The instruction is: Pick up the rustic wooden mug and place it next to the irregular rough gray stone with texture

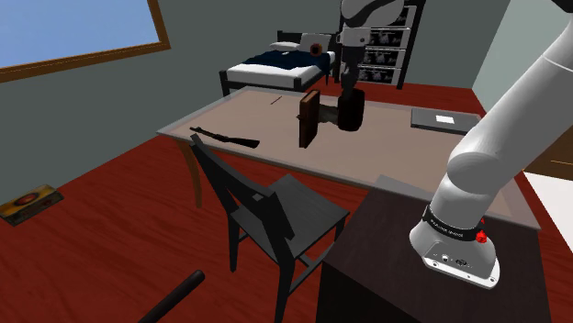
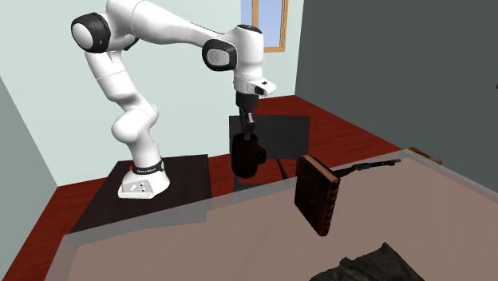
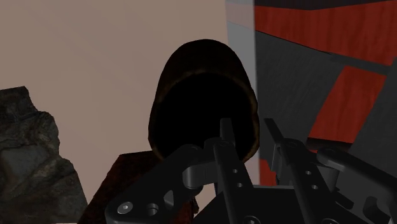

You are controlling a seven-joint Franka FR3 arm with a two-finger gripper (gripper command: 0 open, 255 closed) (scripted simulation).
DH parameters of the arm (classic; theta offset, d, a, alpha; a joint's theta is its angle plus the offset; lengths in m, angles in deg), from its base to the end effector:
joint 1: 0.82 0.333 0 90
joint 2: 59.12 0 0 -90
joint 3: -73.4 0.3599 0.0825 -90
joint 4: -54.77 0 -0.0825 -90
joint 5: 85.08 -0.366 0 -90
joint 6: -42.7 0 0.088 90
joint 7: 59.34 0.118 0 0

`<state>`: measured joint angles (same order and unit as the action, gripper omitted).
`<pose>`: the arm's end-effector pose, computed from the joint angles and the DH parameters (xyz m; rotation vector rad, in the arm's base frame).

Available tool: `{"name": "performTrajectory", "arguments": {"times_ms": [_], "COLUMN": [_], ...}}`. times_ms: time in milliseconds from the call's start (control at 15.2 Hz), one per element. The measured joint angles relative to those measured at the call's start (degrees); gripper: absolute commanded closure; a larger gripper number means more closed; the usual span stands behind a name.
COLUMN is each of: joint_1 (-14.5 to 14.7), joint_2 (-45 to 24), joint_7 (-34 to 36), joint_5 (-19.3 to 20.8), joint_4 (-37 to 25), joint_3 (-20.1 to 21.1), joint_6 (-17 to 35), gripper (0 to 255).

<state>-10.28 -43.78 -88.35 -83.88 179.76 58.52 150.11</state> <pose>0.3980 -0.1925 0.5308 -3.0735 -0.1518 0.0324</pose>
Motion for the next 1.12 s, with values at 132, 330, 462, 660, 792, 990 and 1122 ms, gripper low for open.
{"name": "performTrajectory", "arguments": {"times_ms": [132,330,462,660,792,990,1122], "joint_1": [-0.04,-0.02,-0.19,-1.24,-2.18,-3.6,-4.8], "joint_2": [0.25,0.81,0.24,-2.89,-5.24,-10.04,-13.13], "joint_7": [-0.04,0.12,-0.48,-3.92,-6.79,-11.25,-14.38], "joint_5": [0.06,0.14,0.12,-0.07,-0.34,-1.49,-2.41], "joint_4": [-1.37,-3.24,-4.63,-7.95,-10.83,-15.78,-19.27], "joint_3": [0.0,0.14,-0.25,-2.49,-4.28,-6.84,-8.49], "joint_6": [-1.61,-4.02,-4.86,-5.2,-5.87,-6.34,-7.03], "gripper": [255,255,255,255,255,255,255]}}
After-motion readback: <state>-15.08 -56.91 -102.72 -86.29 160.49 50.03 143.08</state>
